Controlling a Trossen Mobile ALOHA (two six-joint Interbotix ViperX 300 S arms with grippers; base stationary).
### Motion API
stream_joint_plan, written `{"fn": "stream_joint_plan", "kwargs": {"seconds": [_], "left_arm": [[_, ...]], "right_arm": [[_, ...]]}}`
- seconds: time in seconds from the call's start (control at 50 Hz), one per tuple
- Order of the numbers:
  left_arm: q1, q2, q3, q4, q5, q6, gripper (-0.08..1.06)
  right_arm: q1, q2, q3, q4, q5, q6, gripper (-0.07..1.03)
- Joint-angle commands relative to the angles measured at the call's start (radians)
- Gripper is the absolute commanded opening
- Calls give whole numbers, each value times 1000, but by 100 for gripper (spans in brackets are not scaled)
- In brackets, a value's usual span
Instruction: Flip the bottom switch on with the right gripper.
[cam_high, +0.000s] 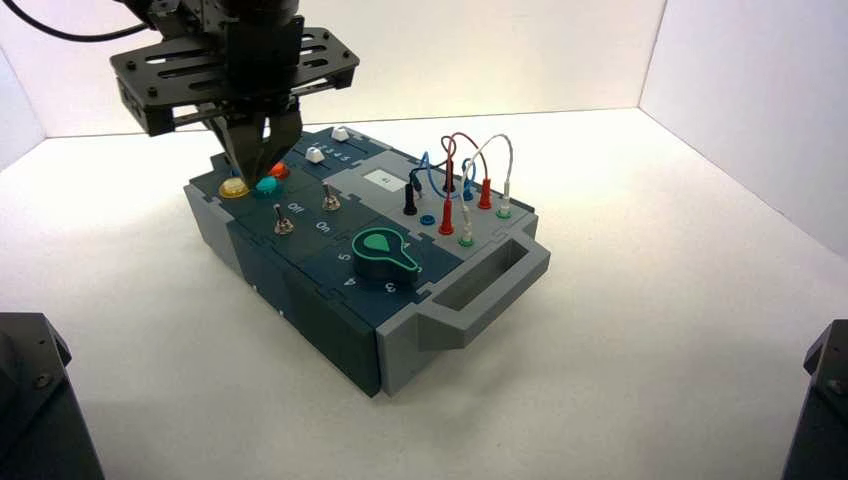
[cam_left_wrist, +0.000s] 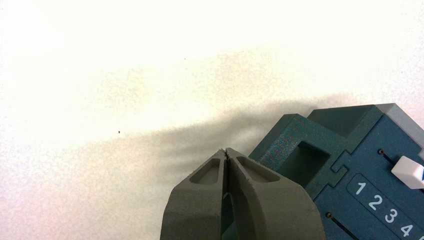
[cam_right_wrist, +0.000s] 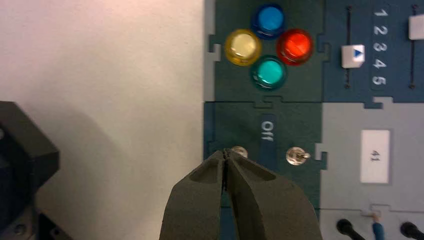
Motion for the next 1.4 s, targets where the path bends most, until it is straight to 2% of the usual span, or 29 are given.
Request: {"fn": "stream_joint_plan", "kwargs": {"seconds": [0.02, 0.2, 0.38, 0.82, 1.12, 1.4], "left_arm": [[-23, -9, -2, -3, 6, 5, -3], [-23, -11, -2, -3, 6, 5, -3], [-23, -25, -5, -5, 11, 5, -3], [-55, -115, 6, -3, 37, 8, -3], [-55, -115, 25, -2, 41, 8, -3], [-55, -64, 12, 0, 37, 8, -3]], "right_arm": [[-44, -12, -38, -2, 26, -6, -2], [-72, -6, -51, -3, 48, -17, -2], [-71, 14, -75, 0, 72, -29, -2], [-67, 31, -95, 2, 78, -35, -2], [-67, 38, -94, 2, 81, -41, -2], [-67, 46, -104, 2, 92, -46, -2]]}}
